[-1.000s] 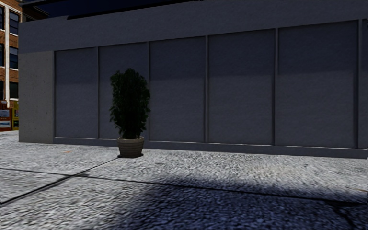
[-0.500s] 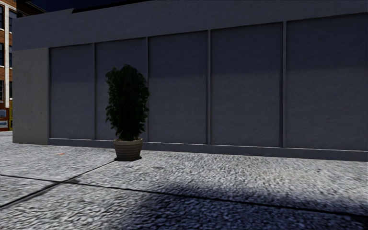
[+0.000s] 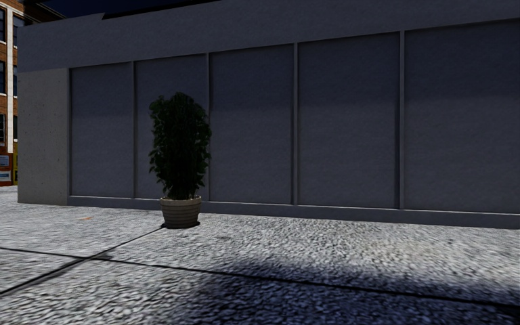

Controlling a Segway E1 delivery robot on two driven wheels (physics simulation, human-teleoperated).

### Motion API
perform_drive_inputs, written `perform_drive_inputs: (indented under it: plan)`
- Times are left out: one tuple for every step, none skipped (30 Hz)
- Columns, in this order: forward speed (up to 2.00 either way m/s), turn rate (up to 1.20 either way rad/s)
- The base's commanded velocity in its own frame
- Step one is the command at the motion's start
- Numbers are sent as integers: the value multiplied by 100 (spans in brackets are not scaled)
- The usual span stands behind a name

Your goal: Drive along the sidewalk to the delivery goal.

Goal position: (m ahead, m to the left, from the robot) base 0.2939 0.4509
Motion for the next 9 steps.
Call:
perform_drive_inputs:
  plan:
    - [0,0]
    - [0,0]
    - [0,0]
    - [0,0]
    - [0,0]
    - [0,0]
    - [0,0]
    - [0,0]
    - [0,0]
